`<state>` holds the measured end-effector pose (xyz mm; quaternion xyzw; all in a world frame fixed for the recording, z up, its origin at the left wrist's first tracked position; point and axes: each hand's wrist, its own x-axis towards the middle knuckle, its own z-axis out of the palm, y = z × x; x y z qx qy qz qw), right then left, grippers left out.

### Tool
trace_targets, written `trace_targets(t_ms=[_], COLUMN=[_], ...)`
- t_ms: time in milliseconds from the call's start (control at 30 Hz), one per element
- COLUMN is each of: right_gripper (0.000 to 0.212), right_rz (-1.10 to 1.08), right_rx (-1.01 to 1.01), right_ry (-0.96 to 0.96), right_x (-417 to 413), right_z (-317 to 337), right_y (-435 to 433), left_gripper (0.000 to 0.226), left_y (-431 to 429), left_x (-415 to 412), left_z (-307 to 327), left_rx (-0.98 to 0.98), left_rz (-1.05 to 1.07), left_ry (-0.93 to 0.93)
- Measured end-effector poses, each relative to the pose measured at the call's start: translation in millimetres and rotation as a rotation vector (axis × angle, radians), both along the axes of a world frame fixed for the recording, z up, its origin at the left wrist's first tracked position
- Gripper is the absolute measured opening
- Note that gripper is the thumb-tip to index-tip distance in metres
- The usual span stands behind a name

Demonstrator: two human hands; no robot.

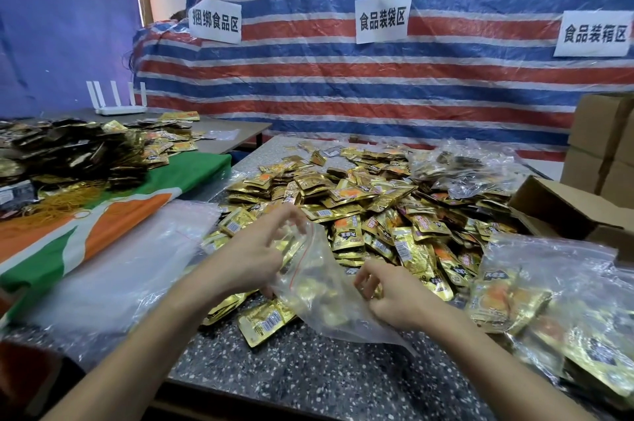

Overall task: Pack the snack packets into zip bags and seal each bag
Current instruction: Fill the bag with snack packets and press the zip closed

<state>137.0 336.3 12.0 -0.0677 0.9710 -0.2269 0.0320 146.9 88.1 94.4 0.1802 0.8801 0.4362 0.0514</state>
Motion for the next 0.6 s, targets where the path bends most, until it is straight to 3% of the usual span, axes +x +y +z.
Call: trace_targets(t_ms=[100,233,367,467,600], right_gripper=[0.035,0.034,0.047,0.058,0.052], right_rz=[-0.005,0.004,0.055,0.069,0.065], right_rx=[0.074,0.035,0.182,0.097,0.168], right_ry=[0.030,0.028,0.115,0.075,0.094], right_x=[1.5,-2.1,-5.5,-5.8,-4.5], right_z=[2.9,-9.2,-19.9,-20.8,-19.1], right_y=[1.7,8.0,6.9,7.0,9.3], left_gripper=[0.038,0.022,0.031,0.028,0.022], left_y=[-3.8,-6.5,-5.2,-6.3,-7.2], left_x=[-1.4,-1.4,-1.5,-4.4,-7.0], left_z=[0.2,-1.3,-1.1,1.7,4.4], left_rx=[-0.062,-0.013,-0.212,-0.286,-0.088], left_rz=[-0.059,-0.056,0.022,0.092,0.140], left_ry=[0.022,0.029,0.232,0.289,0.224])
